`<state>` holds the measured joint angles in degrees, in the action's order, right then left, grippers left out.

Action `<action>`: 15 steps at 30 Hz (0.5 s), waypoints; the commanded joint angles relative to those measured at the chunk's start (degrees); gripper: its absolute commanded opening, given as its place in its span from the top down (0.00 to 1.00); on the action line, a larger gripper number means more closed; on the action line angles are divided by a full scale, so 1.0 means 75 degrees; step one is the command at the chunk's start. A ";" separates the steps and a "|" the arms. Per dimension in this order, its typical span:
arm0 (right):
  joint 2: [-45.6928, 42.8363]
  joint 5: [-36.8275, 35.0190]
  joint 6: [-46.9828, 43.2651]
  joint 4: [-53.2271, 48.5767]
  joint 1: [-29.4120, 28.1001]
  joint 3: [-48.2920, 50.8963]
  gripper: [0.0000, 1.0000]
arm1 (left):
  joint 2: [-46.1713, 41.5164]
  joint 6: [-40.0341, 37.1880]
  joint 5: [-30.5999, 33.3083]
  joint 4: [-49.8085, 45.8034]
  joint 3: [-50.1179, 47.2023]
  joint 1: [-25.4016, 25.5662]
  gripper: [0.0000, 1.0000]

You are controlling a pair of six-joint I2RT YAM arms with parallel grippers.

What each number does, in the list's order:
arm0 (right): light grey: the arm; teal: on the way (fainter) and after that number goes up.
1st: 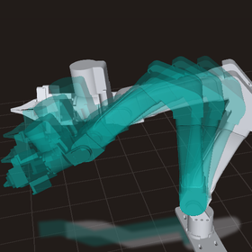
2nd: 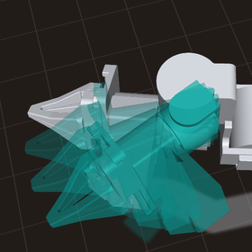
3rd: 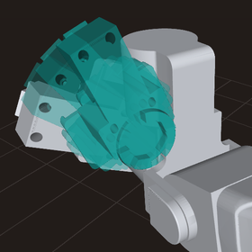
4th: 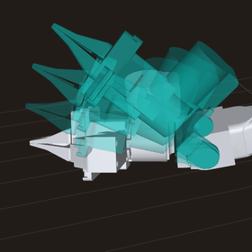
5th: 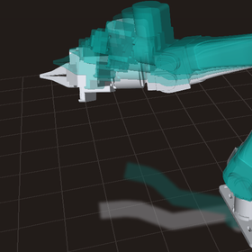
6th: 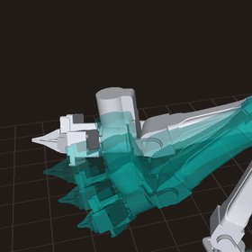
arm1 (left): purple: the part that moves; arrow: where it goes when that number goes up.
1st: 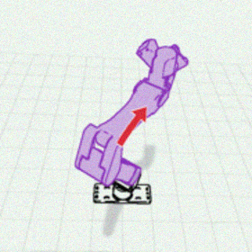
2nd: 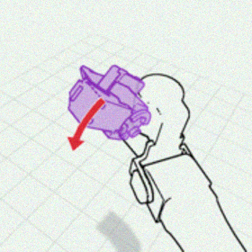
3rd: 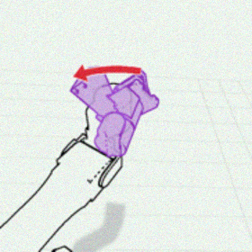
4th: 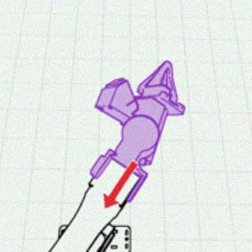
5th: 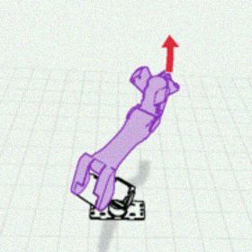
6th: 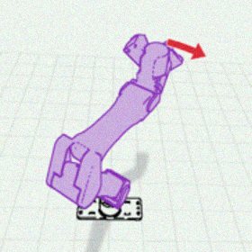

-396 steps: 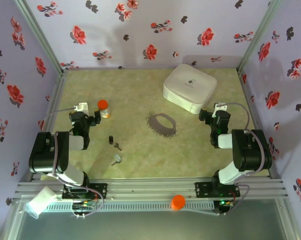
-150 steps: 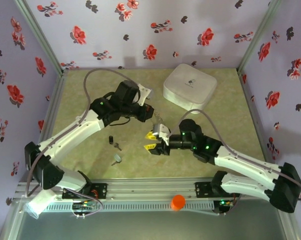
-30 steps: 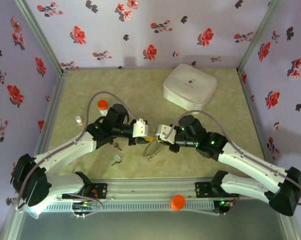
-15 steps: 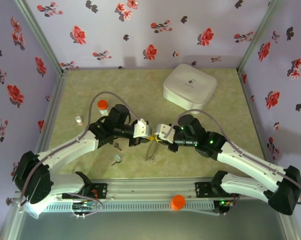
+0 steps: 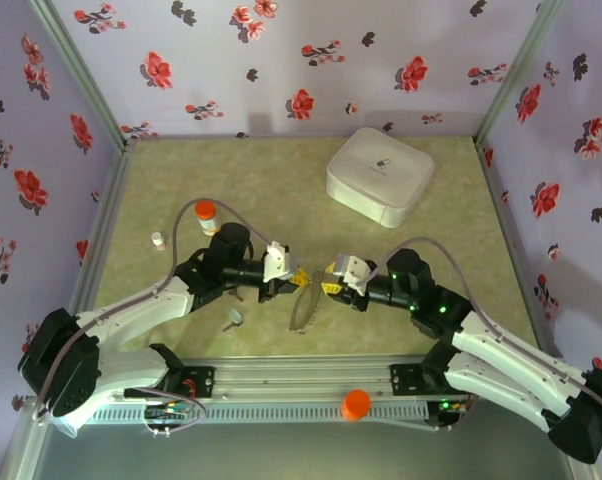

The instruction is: Put the keys on the keyring

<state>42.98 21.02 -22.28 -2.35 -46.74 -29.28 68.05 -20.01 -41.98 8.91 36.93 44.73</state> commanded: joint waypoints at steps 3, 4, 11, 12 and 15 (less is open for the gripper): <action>0.0330 0.0790 0.0247 0.0884 0.0014 0.0062 0.70 | -0.0189 0.0887 -0.0322 0.1403 -0.0175 0.0024 1.00; 0.0417 0.0856 0.0210 0.0902 0.0013 0.0021 0.71 | -0.0179 0.0887 -0.0332 0.1402 -0.0169 0.0027 1.00; 0.0898 0.1026 0.0170 0.1203 0.0006 -0.0139 0.83 | -0.0137 0.0747 -0.0481 0.1347 -0.0120 0.0037 1.00; 0.0912 0.1046 0.0171 0.1226 0.0008 -0.0149 0.84 | -0.0137 0.0735 -0.0519 0.1333 -0.0116 0.0030 1.00; 0.0946 0.1043 0.0170 0.1274 0.0007 -0.0155 0.84 | -0.0131 0.0656 -0.0554 0.1208 -0.0065 0.0036 1.00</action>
<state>49.98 26.83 -21.80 4.51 -46.74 -28.93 68.05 -15.11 -43.83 15.86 35.55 44.73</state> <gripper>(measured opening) 0.158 0.038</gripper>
